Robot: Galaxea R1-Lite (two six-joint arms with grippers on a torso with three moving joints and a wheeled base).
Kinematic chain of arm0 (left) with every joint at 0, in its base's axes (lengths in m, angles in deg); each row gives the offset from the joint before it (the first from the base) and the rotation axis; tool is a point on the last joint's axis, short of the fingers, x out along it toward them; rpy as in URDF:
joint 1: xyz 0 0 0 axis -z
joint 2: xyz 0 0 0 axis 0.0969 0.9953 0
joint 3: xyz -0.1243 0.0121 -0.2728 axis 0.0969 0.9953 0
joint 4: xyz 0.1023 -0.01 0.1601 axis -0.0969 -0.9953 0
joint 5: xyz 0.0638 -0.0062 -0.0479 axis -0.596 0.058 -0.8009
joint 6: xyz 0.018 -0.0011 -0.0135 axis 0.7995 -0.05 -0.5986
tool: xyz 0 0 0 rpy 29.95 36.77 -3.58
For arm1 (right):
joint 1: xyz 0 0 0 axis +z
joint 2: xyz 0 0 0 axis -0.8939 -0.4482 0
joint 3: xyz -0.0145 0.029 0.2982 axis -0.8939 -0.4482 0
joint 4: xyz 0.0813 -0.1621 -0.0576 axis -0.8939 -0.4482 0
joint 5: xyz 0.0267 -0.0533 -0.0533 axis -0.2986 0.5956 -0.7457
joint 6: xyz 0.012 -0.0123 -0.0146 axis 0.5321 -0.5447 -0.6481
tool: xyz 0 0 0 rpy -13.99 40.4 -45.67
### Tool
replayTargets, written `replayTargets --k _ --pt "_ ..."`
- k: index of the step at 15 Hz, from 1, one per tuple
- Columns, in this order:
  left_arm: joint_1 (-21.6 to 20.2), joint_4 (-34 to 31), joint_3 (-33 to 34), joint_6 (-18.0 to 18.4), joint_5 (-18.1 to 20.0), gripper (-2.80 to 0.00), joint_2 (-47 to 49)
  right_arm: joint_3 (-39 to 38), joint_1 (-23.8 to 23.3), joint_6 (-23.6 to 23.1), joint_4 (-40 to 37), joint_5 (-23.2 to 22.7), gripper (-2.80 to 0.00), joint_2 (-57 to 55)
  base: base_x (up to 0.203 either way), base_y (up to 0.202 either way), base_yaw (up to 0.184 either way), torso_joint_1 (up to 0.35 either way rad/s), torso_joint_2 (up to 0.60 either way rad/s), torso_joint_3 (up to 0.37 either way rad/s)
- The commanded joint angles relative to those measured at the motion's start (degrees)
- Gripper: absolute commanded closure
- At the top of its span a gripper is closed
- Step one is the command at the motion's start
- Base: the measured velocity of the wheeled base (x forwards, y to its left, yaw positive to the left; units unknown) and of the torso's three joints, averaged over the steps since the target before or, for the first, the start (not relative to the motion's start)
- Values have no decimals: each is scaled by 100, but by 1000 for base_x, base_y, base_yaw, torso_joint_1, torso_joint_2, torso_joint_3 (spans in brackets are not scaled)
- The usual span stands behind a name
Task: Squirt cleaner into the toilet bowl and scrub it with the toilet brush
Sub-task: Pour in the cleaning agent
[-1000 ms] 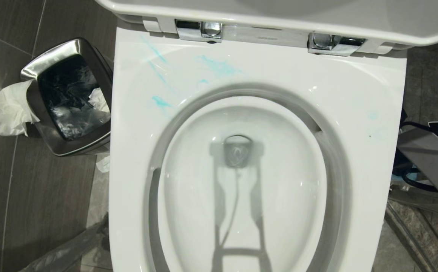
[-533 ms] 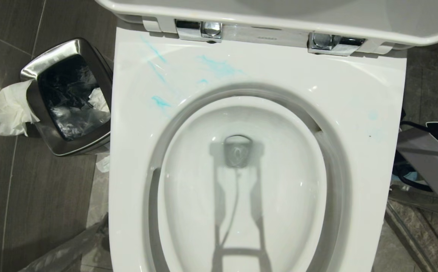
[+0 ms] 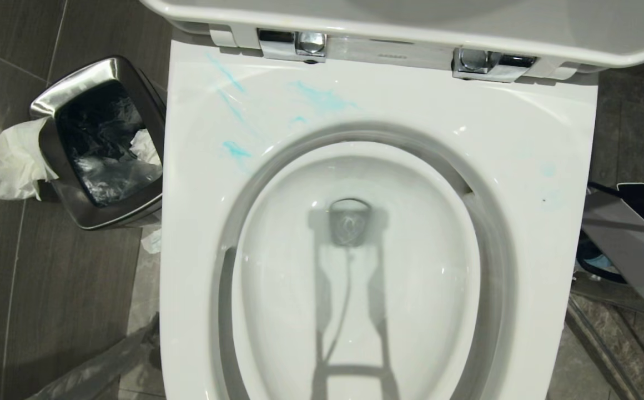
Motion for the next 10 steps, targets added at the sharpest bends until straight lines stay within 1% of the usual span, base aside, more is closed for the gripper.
replayTargets --k 1,10 --pt "-2 -1 0 2 2 0 9 184 3 -6 49 -34 -280 -91 0 0 0 0 0 0" --pt "-2 -1 0 -6 2 0 9 631 13 3 49 -35 -280 -327 0 0 0 0 0 0"
